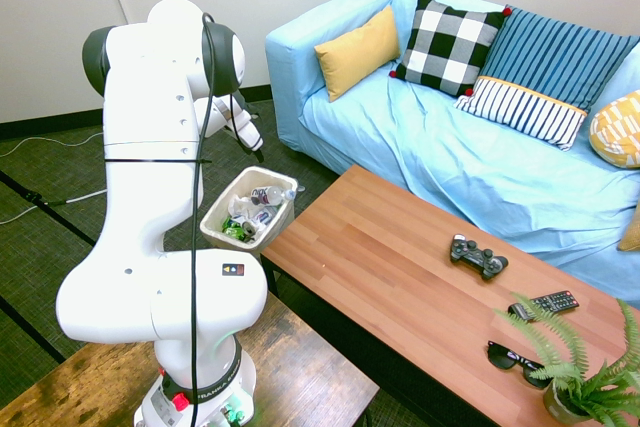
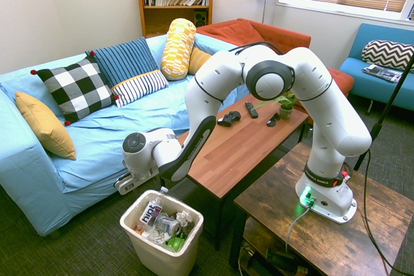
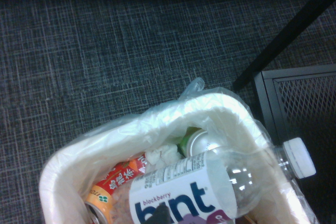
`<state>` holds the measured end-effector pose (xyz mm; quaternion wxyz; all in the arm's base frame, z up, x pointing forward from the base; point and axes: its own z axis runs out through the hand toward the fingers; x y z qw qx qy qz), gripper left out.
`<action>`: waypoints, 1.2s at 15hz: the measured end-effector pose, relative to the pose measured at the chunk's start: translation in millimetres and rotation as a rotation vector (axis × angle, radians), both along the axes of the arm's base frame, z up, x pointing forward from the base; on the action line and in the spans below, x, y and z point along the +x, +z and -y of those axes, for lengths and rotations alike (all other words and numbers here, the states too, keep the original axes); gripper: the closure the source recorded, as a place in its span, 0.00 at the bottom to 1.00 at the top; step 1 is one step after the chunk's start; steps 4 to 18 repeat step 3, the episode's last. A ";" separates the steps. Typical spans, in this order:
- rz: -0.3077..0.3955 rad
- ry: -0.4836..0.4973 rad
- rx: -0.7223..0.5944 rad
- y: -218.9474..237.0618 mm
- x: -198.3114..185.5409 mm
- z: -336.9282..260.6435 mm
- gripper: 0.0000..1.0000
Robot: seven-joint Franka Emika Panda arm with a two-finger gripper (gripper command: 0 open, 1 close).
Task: Throw the bottle in the trash bin
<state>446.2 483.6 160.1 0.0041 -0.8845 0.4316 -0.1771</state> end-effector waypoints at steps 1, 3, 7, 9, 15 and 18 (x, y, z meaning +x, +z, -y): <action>0.001 -0.013 0.008 0.0 0.4 -1.9 0.00; -0.004 -0.034 0.028 -0.5 0.1 -6.3 0.00; -0.004 -0.034 0.028 -0.5 0.1 -6.3 0.00; -0.004 -0.034 0.028 -0.5 0.1 -6.3 0.00; -0.004 -0.034 0.028 -0.5 0.1 -6.3 0.00; -0.004 -0.034 0.028 -0.5 0.1 -6.3 0.00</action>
